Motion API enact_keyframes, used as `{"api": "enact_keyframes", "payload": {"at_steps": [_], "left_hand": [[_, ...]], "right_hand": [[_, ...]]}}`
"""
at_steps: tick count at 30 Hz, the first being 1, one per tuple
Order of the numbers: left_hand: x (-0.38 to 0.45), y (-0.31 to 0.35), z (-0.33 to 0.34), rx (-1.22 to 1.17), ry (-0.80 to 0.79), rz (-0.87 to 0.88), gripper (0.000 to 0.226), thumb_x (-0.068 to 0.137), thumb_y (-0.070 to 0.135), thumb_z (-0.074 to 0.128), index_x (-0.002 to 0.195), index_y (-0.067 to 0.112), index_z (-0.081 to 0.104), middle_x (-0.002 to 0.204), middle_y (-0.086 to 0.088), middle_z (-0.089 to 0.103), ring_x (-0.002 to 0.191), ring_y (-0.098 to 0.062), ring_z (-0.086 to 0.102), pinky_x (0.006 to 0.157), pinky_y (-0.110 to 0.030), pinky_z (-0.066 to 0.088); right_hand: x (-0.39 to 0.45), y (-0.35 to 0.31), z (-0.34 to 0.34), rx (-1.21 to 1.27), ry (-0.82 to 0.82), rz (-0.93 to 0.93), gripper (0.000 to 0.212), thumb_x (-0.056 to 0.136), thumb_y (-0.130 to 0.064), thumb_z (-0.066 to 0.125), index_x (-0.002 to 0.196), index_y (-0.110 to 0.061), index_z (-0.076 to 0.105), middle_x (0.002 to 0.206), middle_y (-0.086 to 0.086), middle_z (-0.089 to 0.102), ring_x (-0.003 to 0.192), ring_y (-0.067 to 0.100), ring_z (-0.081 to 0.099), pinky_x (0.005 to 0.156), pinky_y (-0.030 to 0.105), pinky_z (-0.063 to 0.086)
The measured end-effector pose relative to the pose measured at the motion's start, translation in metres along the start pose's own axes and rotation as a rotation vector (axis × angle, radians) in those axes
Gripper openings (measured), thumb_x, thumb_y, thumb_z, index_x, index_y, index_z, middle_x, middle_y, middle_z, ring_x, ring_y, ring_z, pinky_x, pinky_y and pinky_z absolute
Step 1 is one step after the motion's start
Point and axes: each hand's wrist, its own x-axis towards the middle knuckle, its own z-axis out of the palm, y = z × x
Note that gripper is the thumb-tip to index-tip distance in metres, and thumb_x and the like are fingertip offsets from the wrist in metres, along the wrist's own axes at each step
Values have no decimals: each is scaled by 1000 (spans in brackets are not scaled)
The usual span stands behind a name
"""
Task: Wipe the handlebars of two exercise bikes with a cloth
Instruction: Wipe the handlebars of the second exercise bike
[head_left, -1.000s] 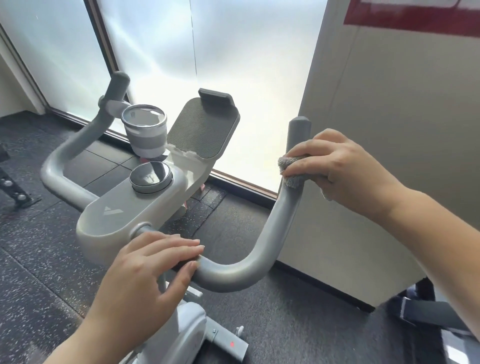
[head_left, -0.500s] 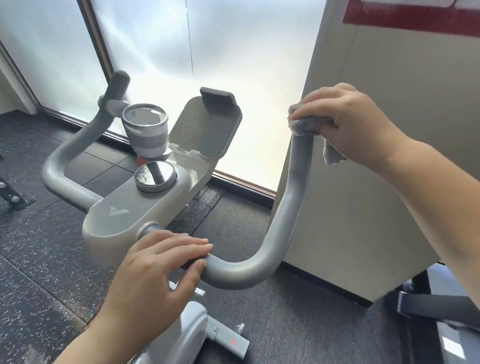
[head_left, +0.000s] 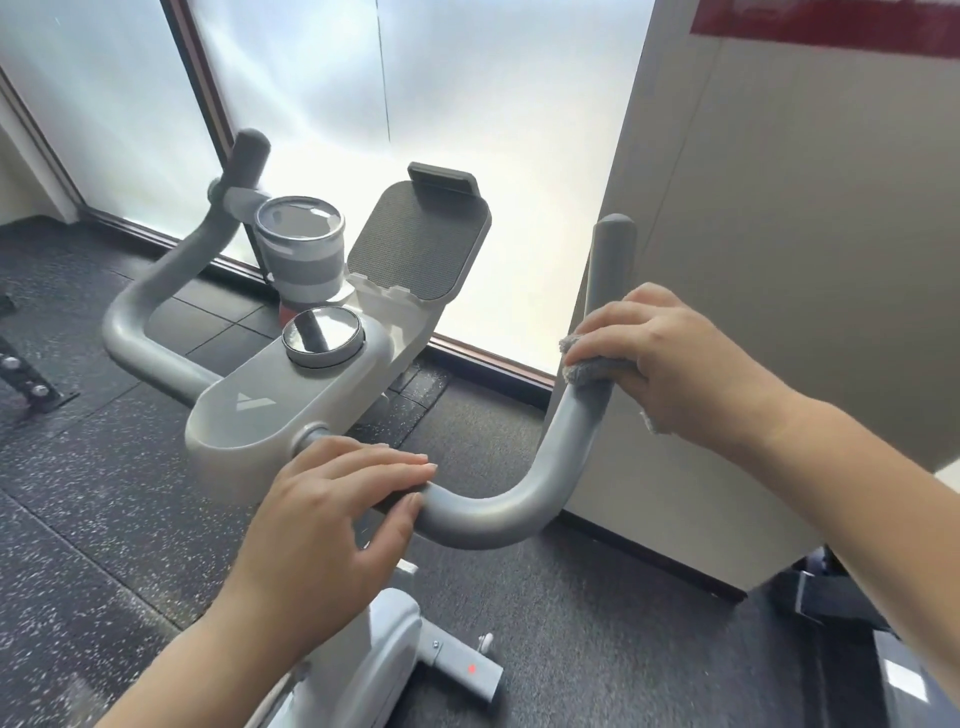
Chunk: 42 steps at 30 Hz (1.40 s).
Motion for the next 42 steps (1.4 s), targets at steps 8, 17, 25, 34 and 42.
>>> {"api": "enact_keyframes", "payload": {"at_steps": [8, 17, 25, 34, 42], "left_hand": [[-1, 3, -1, 1, -2, -5, 28, 81, 37, 55, 100, 31, 74, 104, 26, 66, 97, -2, 55, 93, -22, 40], [-3, 6, -10, -11, 42, -37, 30, 85, 28, 54, 108, 25, 73, 112, 21, 65, 110, -6, 55, 103, -15, 35], [11, -23, -52, 41, 161, -114, 30, 82, 11, 58, 106, 22, 73, 110, 17, 67, 112, -7, 54, 103, -22, 39], [33, -70, -65, 81, 12, -33, 27, 82, 12, 59, 102, 19, 75, 102, 10, 71, 105, -11, 57, 97, -17, 40], [32, -79, -55, -2, -36, 7, 28, 85, 21, 54, 104, 21, 75, 107, 15, 70, 108, -7, 57, 99, -19, 41]], "right_hand": [[-7, -36, 1, 239, -293, 91, 20, 85, -25, 68, 103, -31, 73, 99, -17, 66, 98, 3, 47, 89, 18, 40], [18, -63, -11, 791, -134, 296, 15, 86, -11, 67, 90, -24, 74, 86, 12, 74, 66, 15, 64, 62, 12, 50], [70, -80, 39, 653, -481, 354, 8, 86, -42, 64, 89, -42, 71, 81, -19, 72, 73, -2, 65, 69, 14, 52], [108, -108, 92, 714, -626, 536, 19, 80, -42, 71, 95, -31, 68, 90, -8, 67, 79, 8, 63, 66, 20, 51], [104, -107, 94, 825, -661, 467, 30, 85, -49, 62, 83, -19, 61, 70, -9, 57, 65, 8, 50, 66, 28, 41]]}}
